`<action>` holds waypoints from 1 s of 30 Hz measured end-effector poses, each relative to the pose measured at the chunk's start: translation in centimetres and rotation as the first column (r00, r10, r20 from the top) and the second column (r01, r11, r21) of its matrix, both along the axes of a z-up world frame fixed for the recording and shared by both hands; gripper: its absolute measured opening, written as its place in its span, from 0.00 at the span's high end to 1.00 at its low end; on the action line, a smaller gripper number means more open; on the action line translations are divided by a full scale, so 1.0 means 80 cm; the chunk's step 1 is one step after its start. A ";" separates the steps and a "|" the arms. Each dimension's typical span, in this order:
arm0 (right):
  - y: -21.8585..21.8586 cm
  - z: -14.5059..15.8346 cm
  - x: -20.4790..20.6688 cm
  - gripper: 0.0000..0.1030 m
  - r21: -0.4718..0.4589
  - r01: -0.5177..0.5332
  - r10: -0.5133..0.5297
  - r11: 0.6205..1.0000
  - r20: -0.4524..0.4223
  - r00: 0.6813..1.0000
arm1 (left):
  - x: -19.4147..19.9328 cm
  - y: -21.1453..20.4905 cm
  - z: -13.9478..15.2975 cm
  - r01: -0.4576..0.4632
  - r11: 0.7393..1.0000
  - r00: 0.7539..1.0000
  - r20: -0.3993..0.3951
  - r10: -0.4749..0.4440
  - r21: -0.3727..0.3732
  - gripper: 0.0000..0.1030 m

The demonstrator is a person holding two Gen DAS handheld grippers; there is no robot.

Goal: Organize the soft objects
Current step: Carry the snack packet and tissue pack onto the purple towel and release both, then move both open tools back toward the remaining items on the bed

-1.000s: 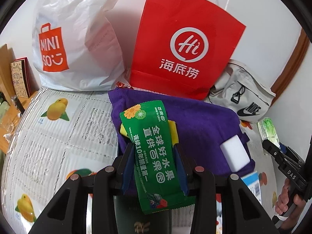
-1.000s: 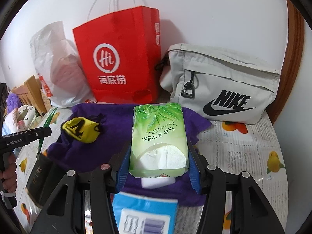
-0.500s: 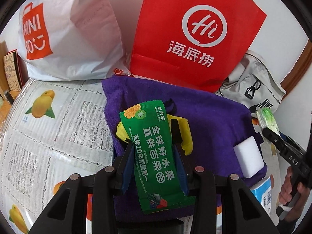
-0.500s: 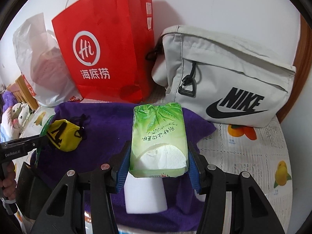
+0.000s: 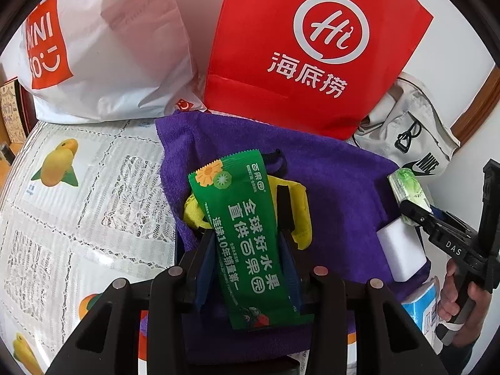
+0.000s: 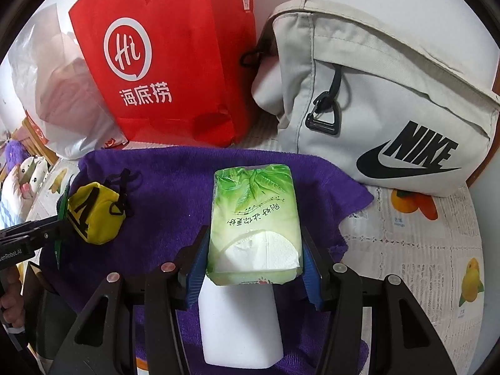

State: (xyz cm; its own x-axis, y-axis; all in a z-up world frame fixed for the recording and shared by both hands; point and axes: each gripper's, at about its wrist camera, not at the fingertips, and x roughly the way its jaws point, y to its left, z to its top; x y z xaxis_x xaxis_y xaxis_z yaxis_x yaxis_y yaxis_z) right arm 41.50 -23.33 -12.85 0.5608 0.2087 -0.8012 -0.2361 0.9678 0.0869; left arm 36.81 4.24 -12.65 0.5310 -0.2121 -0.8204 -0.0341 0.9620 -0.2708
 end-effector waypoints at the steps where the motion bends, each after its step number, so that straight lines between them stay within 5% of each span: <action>1: 0.000 -0.001 0.000 0.48 0.001 -0.001 0.001 1.000 -0.005 1.000 | 0.001 -0.001 0.000 0.003 1.000 1.000 -0.003 -0.003 0.002 0.62; 7: 0.003 -0.004 -0.001 0.40 -0.006 -0.017 0.017 1.000 -0.019 1.000 | 0.001 -0.001 0.000 0.000 1.000 1.000 -0.015 0.000 0.003 0.53; 14: 0.001 0.010 -0.015 0.33 -0.009 -0.012 0.012 1.000 0.010 1.000 | -0.008 0.002 0.017 -0.014 0.999 1.000 0.008 0.013 0.033 0.30; 30: -0.004 0.080 -0.142 0.32 0.048 0.017 -0.023 0.999 0.125 0.992 | -0.114 0.005 0.081 -0.035 0.997 0.993 0.115 0.027 0.067 0.30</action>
State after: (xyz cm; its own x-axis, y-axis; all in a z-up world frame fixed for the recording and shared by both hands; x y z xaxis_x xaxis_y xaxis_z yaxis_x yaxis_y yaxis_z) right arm 30.13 -23.62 -6.42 0.6606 0.2319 -0.7140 -0.2287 0.9681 0.1029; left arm 27.67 4.68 -6.17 0.6272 -0.1391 -0.7663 -0.0371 0.9775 -0.2078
